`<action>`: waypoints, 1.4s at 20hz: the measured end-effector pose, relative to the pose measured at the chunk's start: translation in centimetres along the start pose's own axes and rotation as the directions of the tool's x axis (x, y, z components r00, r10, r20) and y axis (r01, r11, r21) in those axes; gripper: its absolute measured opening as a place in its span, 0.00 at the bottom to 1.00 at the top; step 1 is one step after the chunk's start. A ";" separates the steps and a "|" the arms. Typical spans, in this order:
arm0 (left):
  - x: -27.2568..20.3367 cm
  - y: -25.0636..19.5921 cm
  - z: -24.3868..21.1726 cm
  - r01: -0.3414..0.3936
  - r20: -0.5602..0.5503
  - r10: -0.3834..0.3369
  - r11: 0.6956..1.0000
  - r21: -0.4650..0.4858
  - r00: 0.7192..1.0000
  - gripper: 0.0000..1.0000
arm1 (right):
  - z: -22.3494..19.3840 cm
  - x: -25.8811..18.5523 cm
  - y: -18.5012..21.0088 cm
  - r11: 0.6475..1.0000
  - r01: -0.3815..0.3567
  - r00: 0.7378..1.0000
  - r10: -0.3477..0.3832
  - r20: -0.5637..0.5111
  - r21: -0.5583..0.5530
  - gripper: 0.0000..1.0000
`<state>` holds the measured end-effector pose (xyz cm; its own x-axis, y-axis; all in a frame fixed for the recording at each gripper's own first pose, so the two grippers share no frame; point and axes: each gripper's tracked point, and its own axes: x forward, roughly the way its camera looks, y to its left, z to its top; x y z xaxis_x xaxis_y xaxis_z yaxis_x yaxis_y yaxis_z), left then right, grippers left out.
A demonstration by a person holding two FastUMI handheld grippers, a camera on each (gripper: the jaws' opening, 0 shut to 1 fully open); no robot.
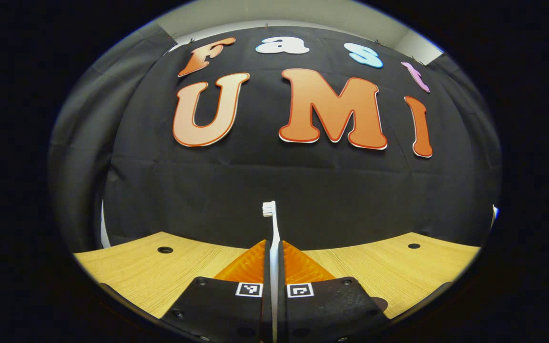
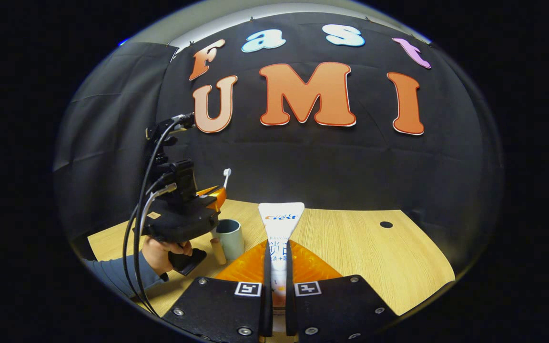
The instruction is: Put the toothbrush and toothpaste on the desktop into the cup, then pick up the cup and place it on the coaster on the desktop.
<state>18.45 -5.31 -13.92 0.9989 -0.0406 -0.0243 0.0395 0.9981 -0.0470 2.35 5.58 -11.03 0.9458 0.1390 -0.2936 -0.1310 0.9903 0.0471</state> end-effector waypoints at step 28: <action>-3.0 -0.1 -7.6 0.049 -0.178 -0.056 0.998 -0.041 0.983 0.31 | -1.2 0.4 0.0 1.000 0.000 1.000 0.001 -0.013 0.024 0.11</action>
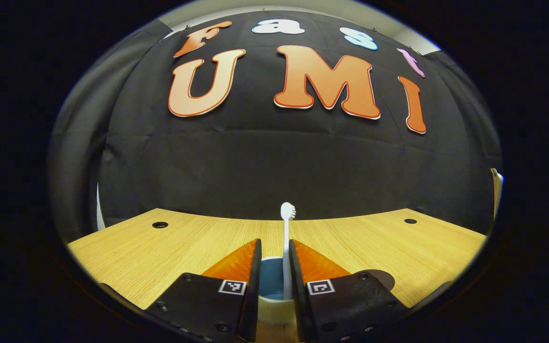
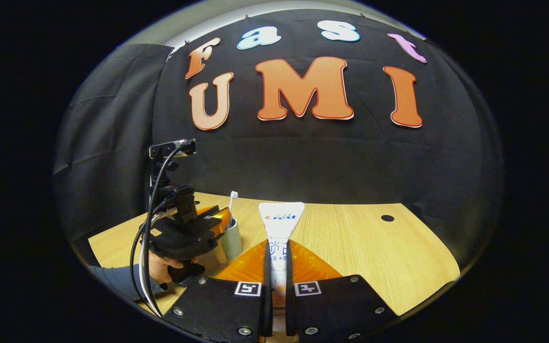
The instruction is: Put the toothbrush and toothpaste on the desktop into the cup, then pick up the cup and place it on the coaster on the desktop.
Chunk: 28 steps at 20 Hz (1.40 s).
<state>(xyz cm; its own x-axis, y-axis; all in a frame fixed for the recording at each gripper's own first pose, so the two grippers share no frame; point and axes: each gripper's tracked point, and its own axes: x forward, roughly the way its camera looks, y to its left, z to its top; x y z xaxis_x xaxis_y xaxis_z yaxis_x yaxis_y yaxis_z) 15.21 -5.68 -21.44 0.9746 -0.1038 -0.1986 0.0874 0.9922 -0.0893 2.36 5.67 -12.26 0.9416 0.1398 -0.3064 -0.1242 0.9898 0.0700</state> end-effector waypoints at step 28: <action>-15.8 6.7 4.1 -0.020 -0.078 0.022 0.999 0.033 0.997 0.97 | 9.3 10.2 11.5 0.960 -0.272 0.914 0.280 0.293 -0.071 0.11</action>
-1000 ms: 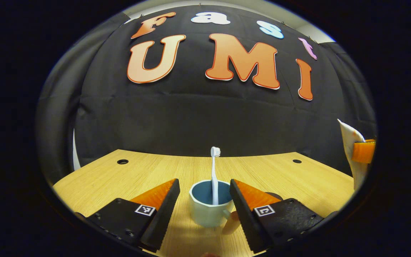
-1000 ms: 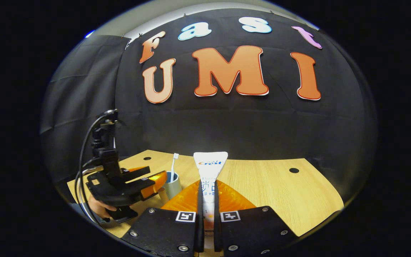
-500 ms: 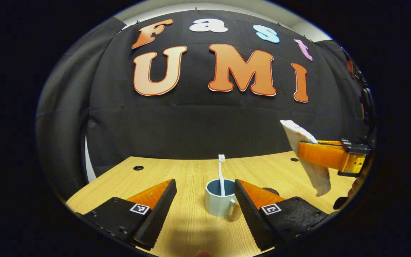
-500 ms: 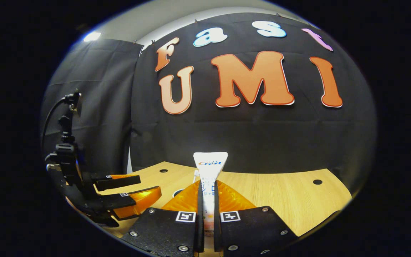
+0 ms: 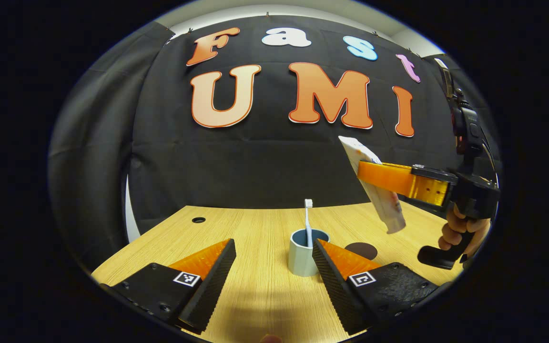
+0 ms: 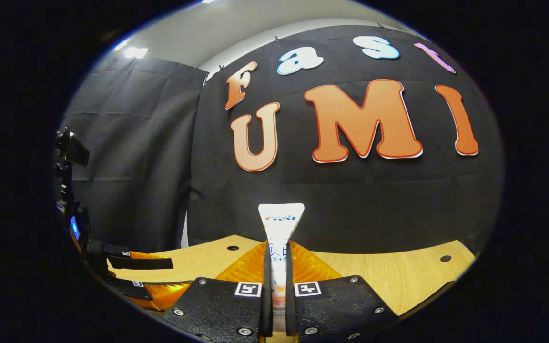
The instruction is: Put the toothbrush and toothpaste on the desktop into the cup, then pick up the cup and place it on the coaster on the desktop.
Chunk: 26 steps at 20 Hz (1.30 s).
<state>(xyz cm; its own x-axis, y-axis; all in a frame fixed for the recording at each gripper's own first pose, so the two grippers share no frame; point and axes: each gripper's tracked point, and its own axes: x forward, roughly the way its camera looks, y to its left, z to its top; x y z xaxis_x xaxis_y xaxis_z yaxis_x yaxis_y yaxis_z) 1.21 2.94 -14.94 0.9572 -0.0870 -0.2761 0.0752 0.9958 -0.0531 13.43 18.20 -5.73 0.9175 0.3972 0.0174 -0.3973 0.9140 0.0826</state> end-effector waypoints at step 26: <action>0.2 5.9 -4.5 -0.099 -0.065 0.094 0.992 -0.080 0.993 0.97 | -9.0 9.6 2.2 0.995 -0.086 0.996 0.085 0.027 0.048 0.13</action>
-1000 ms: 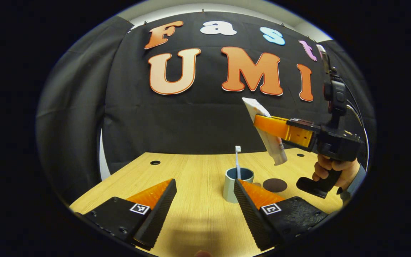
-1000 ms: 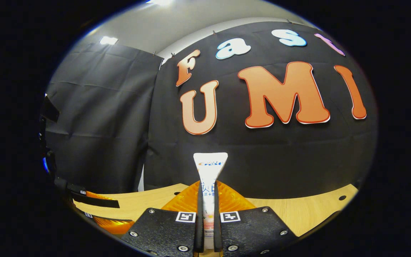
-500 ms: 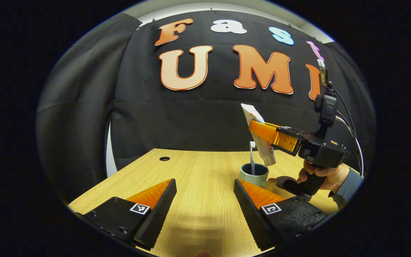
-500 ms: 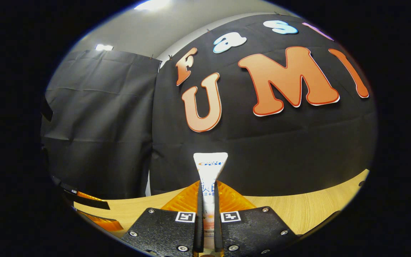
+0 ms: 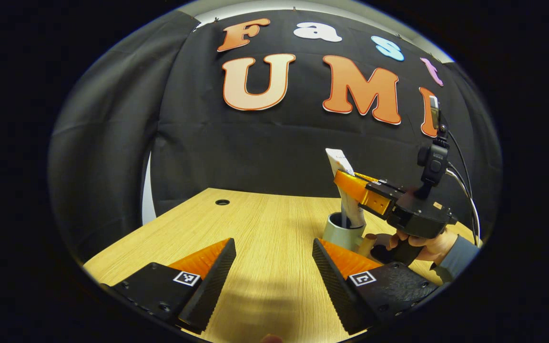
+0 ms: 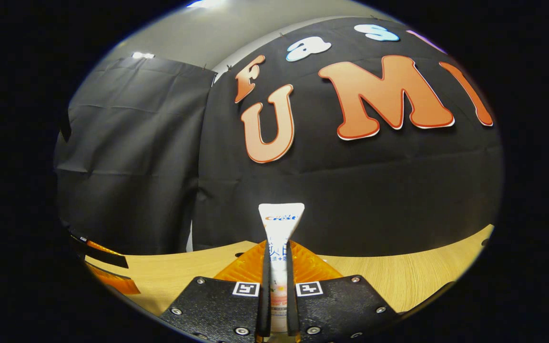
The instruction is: Put the toothbrush and toothpaste on the desktop into the cup, then pick up the cup and place it on the coaster on the desktop.
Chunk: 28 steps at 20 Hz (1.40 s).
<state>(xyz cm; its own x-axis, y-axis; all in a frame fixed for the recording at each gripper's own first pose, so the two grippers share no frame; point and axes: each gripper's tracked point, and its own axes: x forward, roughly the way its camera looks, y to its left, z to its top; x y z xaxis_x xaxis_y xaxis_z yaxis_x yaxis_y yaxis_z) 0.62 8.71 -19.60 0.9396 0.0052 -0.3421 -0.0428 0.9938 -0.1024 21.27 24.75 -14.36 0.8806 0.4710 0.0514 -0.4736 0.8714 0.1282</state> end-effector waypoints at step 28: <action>5.3 -13.0 1.3 0.176 -0.266 -0.175 0.984 -0.021 0.948 0.98 | 14.0 -15.7 -8.2 0.973 0.217 0.976 -0.215 0.026 -0.085 0.92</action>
<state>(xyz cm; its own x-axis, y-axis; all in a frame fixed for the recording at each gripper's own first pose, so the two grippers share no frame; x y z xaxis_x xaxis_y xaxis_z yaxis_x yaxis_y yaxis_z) 6.59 -3.99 -18.84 0.8080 -0.1986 -0.5547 0.1159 0.9766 -0.1809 11.50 8.29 -2.36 0.9620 0.2687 0.0488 -0.2711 0.9612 0.0516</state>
